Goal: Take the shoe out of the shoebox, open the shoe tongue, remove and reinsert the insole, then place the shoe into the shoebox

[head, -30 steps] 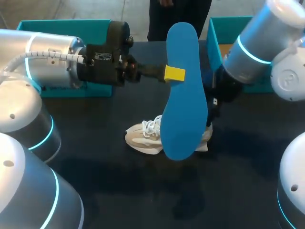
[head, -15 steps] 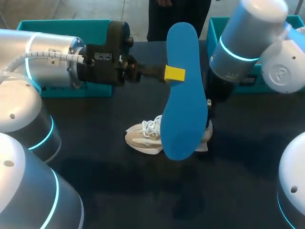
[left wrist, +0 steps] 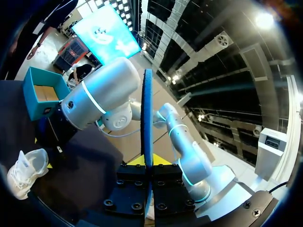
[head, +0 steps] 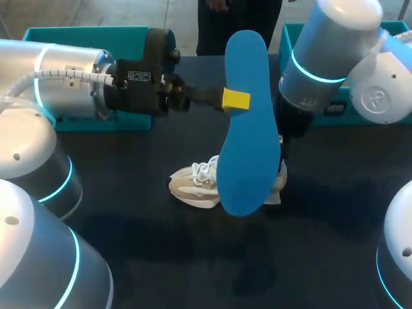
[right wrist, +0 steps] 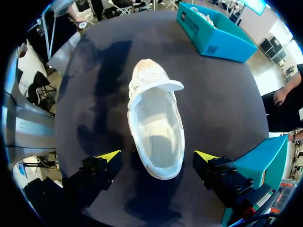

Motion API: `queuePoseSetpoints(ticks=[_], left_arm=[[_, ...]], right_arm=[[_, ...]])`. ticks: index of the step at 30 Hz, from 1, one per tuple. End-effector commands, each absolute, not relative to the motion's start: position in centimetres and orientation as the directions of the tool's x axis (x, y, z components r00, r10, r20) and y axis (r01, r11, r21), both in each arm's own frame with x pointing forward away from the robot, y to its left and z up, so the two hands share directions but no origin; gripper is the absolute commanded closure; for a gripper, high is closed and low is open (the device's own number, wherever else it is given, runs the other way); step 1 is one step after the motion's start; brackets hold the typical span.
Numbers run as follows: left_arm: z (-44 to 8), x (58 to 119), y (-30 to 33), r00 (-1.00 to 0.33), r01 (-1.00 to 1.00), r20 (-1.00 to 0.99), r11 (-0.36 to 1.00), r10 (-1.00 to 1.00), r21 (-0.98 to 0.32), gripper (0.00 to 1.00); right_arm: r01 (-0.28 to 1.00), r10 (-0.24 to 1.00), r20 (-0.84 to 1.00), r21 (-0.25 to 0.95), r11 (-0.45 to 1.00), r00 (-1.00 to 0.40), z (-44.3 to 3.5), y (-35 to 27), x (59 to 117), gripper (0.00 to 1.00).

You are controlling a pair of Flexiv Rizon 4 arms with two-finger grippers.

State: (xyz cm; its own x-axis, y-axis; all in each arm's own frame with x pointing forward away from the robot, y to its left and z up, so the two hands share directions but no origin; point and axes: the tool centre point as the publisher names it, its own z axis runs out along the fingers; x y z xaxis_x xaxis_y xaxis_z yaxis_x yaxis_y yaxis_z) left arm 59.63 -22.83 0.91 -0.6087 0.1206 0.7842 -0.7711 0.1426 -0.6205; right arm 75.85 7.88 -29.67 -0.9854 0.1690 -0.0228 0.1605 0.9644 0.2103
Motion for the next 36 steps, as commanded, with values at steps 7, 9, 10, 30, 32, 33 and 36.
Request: queuePoseSetpoints(ticks=[7, 9, 10, 30, 32, 33, 36], left_arm=[[0.7, 59.5, -22.9, -0.609, -0.772, 0.784, 0.138, 0.121, -0.621, 1.0], [0.7, 59.5, -22.9, -0.609, -0.772, 0.784, 0.138, 0.121, -0.621, 1.0], [0.7, 59.5, -22.9, -0.609, -0.772, 0.784, 0.138, 0.121, -0.621, 1.0], [0.7, 59.5, -22.9, -0.609, -0.772, 0.784, 0.138, 0.121, -0.621, 1.0], [0.7, 59.5, -22.9, -0.609, -0.772, 0.784, 0.138, 0.121, -0.621, 1.0], [0.7, 59.5, -22.9, -0.609, -0.772, 0.784, 0.138, 0.121, -0.621, 1.0], [0.7, 59.5, -22.9, -0.609, -0.772, 0.784, 0.138, 0.121, -0.621, 1.0]], right_arm=[[0.153, 0.161, -0.021, 0.213, 0.965, -0.987, -30.2, 8.3, 76.5, 0.0], [0.148, 0.155, -0.017, 0.221, 0.964, -0.988, -30.7, 8.9, 77.2, 0.0], [0.148, 0.156, -0.018, 0.222, 0.964, -0.988, -30.9, 9.2, 77.6, 0.0], [0.135, 0.137, 0.003, 0.203, 0.97, -0.991, -36.0, 12.0, 81.2, 0.0], [0.134, 0.134, 0.009, 0.192, 0.972, -0.991, -36.5, 12.2, 81.4, 0.0], [0.133, 0.134, 0.009, 0.191, 0.972, -0.991, -36.8, 12.3, 81.4, 0.0], [0.131, 0.13, 0.018, 0.178, 0.975, -0.991, -37.3, 12.6, 81.5, 0.0]])
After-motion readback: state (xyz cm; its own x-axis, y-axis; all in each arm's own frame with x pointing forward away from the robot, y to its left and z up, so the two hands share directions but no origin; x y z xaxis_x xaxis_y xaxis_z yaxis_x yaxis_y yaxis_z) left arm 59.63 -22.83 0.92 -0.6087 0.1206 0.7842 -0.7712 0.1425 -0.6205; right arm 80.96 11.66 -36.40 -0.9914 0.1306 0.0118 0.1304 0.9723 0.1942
